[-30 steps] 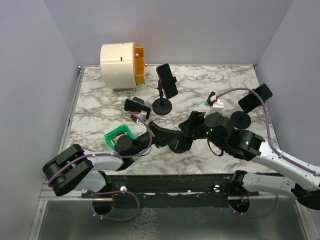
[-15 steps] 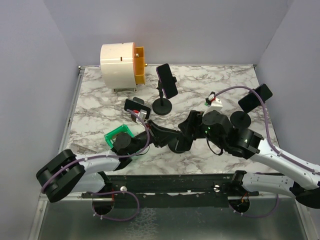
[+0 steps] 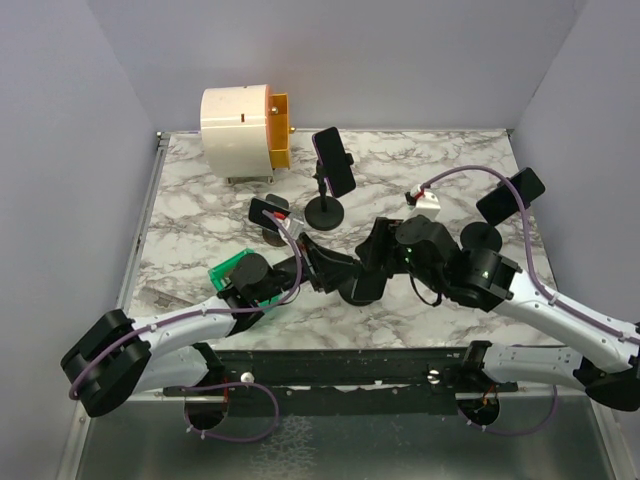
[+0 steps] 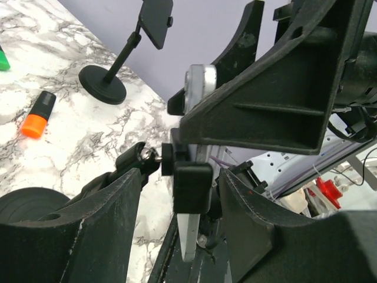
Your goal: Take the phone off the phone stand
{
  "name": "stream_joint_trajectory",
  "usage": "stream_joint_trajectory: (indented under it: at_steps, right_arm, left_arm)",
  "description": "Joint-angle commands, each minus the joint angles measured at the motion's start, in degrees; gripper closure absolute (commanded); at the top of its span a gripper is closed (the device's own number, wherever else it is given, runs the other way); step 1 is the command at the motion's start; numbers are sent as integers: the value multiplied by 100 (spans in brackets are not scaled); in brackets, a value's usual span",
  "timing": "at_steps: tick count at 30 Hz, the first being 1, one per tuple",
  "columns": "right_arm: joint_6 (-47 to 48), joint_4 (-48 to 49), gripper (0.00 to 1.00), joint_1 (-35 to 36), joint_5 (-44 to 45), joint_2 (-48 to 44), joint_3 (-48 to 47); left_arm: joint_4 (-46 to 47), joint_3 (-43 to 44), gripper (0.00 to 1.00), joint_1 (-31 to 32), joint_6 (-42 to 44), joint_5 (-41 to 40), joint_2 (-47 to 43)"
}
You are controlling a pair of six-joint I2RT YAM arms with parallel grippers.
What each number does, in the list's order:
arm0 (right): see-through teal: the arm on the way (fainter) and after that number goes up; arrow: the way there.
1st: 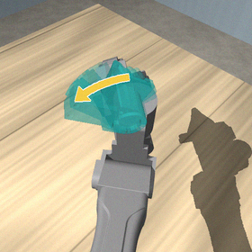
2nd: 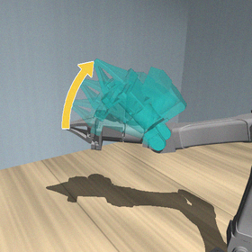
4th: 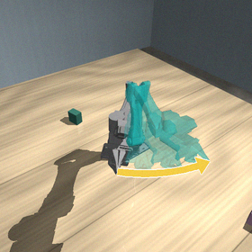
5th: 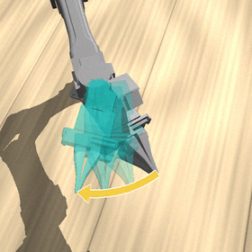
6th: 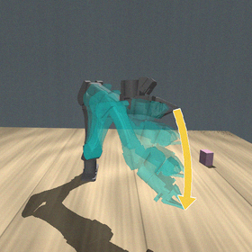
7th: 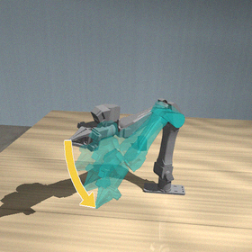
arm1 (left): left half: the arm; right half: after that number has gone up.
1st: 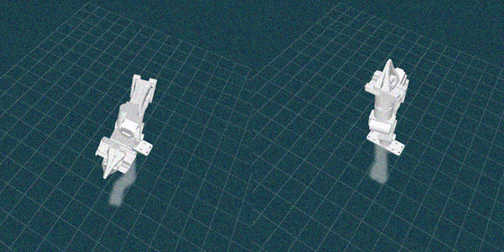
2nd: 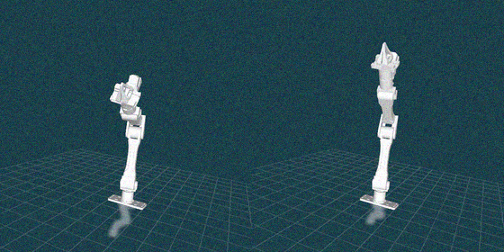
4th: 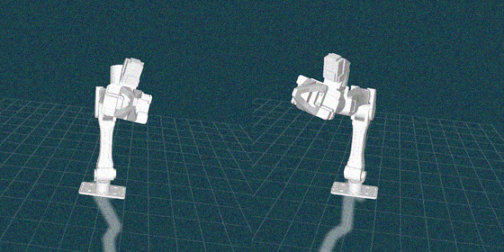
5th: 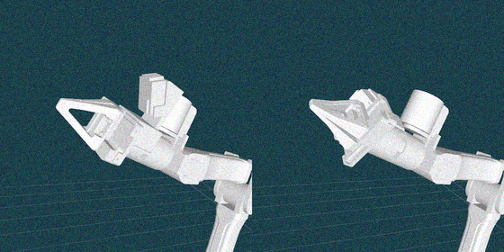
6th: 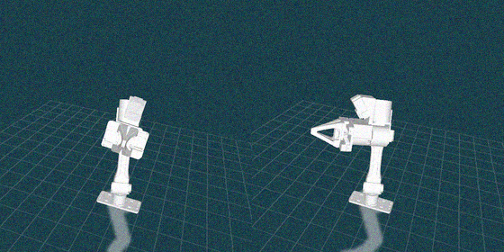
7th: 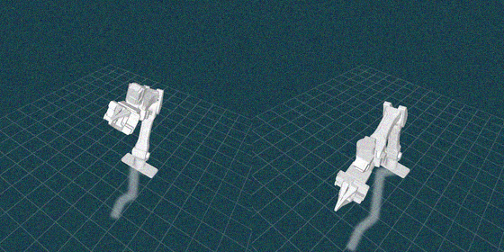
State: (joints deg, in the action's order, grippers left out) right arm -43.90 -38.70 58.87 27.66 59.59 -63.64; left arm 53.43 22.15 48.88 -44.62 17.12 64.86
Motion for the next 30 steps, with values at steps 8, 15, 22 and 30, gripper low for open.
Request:
stream_joint_trajectory:
  at_steps: [8,15,22,30]
  right_arm:
    - [101,-649,100,43,238,286,-331]
    - [110,-677,100,44,272,335,-347]
    - [51,-658,100,45,397,146,-118]
    - [-71,-554,100,41,372,-26,193]
  left_arm:
    - [-1754,681,53,259,1292,-417,-304]
    - [-2446,815,77,341,1789,-894,-648]
    - [-1976,273,100,332,1295,-1366,-903]
    - [-722,-269,100,175,159,-1514,-336]
